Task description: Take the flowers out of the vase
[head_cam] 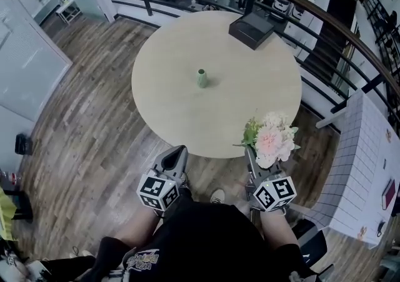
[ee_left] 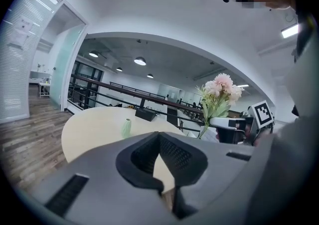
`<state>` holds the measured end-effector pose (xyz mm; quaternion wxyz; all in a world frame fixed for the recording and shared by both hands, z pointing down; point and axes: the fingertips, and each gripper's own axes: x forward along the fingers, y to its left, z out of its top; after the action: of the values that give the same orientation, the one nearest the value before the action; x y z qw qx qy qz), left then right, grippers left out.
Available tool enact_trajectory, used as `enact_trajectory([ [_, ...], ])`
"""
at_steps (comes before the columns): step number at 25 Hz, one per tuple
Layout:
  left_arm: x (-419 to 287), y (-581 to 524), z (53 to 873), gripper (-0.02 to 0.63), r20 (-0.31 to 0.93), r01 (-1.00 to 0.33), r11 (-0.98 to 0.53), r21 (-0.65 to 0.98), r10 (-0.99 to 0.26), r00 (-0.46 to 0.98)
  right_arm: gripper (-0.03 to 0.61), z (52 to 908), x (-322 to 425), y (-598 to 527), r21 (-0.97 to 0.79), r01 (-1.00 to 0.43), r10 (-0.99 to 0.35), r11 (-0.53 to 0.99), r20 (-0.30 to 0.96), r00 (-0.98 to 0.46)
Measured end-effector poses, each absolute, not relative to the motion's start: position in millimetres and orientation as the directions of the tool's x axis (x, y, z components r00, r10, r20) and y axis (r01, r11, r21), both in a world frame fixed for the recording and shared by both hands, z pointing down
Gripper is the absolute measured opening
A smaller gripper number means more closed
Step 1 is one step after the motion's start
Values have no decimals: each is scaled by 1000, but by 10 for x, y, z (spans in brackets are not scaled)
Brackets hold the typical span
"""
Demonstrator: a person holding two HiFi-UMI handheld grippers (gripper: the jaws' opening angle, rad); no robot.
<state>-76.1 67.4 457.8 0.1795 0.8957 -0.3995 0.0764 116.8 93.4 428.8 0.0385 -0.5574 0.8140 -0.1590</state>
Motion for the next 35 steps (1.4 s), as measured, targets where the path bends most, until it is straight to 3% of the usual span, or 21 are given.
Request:
enact_trajectory([
  [5, -446, 598, 4560, 6, 281, -752, -609, 253, -698, 659, 72, 4292, 1472, 853, -304, -893, -918, 331, 115, -380],
  [35, -366, 878, 4467, 6, 259, -738, -629, 244, -691, 675, 71, 4263, 1362, 1108, -292, -886, -905, 362, 119, -409],
])
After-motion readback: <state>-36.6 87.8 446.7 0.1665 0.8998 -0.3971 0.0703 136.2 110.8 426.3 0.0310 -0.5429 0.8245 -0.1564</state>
